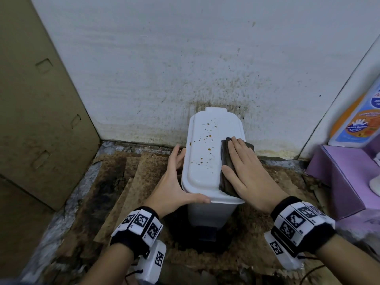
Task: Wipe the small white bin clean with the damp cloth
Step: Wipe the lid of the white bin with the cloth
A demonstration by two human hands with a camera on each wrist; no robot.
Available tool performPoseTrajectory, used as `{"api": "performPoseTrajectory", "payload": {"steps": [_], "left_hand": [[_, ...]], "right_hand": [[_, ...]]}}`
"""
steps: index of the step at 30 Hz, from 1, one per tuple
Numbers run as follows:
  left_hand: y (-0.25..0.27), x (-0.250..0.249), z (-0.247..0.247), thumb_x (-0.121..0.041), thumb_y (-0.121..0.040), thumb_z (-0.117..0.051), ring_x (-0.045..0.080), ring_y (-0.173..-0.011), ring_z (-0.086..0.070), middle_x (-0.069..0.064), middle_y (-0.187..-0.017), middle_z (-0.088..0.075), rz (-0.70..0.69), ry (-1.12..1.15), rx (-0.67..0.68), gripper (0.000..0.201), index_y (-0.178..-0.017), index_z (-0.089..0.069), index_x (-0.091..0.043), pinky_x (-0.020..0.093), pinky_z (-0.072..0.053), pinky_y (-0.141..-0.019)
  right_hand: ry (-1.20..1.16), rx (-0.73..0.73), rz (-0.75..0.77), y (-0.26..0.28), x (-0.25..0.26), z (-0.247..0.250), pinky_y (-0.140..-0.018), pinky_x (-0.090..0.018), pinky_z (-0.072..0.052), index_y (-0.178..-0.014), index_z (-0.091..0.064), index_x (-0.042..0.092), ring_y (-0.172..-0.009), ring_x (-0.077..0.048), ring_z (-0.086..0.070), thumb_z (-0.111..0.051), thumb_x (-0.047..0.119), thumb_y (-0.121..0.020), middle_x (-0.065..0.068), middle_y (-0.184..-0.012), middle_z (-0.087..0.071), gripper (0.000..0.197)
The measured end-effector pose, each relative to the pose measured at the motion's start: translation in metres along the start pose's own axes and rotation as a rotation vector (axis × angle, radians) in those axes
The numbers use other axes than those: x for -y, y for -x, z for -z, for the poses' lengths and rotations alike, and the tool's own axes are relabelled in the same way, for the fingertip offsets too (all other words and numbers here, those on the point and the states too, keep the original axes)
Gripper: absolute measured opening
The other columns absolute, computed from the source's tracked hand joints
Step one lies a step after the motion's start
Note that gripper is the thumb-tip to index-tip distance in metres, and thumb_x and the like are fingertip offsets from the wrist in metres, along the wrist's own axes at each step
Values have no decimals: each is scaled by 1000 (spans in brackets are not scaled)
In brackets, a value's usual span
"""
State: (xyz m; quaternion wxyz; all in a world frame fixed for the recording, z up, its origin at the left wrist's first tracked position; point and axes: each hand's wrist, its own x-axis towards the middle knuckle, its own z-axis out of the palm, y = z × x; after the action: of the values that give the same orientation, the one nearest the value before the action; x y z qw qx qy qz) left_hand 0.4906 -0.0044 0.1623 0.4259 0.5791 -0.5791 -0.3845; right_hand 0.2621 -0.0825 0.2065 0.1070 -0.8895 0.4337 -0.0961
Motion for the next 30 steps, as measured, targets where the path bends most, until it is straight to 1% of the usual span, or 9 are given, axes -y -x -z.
{"api": "performPoseTrajectory", "payload": {"steps": [4, 9, 13, 16, 20, 23, 25, 28, 30], "left_hand": [[-1, 3, 4, -53, -49, -97, -12, -146, -22, -30, -162, -18, 9, 10, 39, 155, -158, 12, -38, 30, -24, -120], [0, 4, 3, -57, -47, -96, -16, -144, -21, -41, -158, -15, 29, 30, 52, 157, -158, 14, -38, 30, -23, -120], [-1, 5, 3, -59, -46, -96, -13, -146, -19, -39, -159, -15, 23, 33, 56, 159, -159, 13, -34, 35, -23, -123], [0, 4, 2, -58, -47, -96, -11, -148, -18, -37, -160, -16, 16, 45, 53, 161, -156, 21, -38, 37, -24, -123], [3, 4, -3, -47, -54, -97, -13, -146, -22, -32, -162, -19, -16, 87, 12, 158, -148, 30, -49, 26, -28, -114], [2, 5, -4, -43, -53, -99, -7, -149, -22, -19, -166, -19, -33, 107, -20, 158, -150, 26, -49, 31, -30, -119], [3, 6, -3, -41, -50, -100, -4, -151, -19, -7, -167, -14, -26, 125, -35, 159, -151, 22, -47, 33, -29, -121], [7, 4, -1, -59, -44, -96, 2, -151, -19, -10, -166, -2, -20, 53, -43, 159, -151, 21, -50, 34, -30, -118], [11, -2, 0, -81, -49, -81, 0, -149, -19, -18, -163, 2, -25, 2, -77, 145, -152, 16, -49, 35, -30, -115]], "right_hand": [[44, 14, -7, -1, 5, 1, -124, -32, 9, -160, 3, 13, -152, -9, 18, -3, 61, -94, -1, -167, 13, 82], [125, 25, -10, -5, 16, 3, -125, -36, 7, -159, 2, 9, -153, -14, 14, 0, 57, -95, -5, -167, 10, 80], [215, 13, 26, -12, 27, 2, -126, -40, 0, -159, -5, 5, -155, -21, 4, 2, 53, -95, -12, -167, 1, 80], [190, 13, 50, -19, 38, -3, -126, -41, -2, -159, -7, 3, -155, -24, 1, 2, 53, -95, -14, -167, -2, 81], [186, 1, 48, -29, 57, -11, -126, -42, -3, -158, -7, 1, -155, -26, -1, 6, 52, -93, -16, -167, -3, 84], [181, -9, 39, -35, 65, -15, -126, -43, -4, -158, -8, 0, -155, -27, -2, 5, 51, -93, -18, -166, -5, 83], [176, -8, 29, -37, 69, -17, -125, -42, -4, -158, -9, 0, -155, -28, -3, 2, 50, -95, -18, -166, -6, 81], [97, 14, 24, -36, 71, -13, -125, -38, 4, -159, -4, 3, -155, -23, 5, -7, 49, -103, -14, -167, 1, 72], [-98, 40, 12, -33, 68, -5, -123, -31, 9, -160, 0, 9, -153, -13, 13, -15, 48, -107, -5, -168, 7, 67]]}}
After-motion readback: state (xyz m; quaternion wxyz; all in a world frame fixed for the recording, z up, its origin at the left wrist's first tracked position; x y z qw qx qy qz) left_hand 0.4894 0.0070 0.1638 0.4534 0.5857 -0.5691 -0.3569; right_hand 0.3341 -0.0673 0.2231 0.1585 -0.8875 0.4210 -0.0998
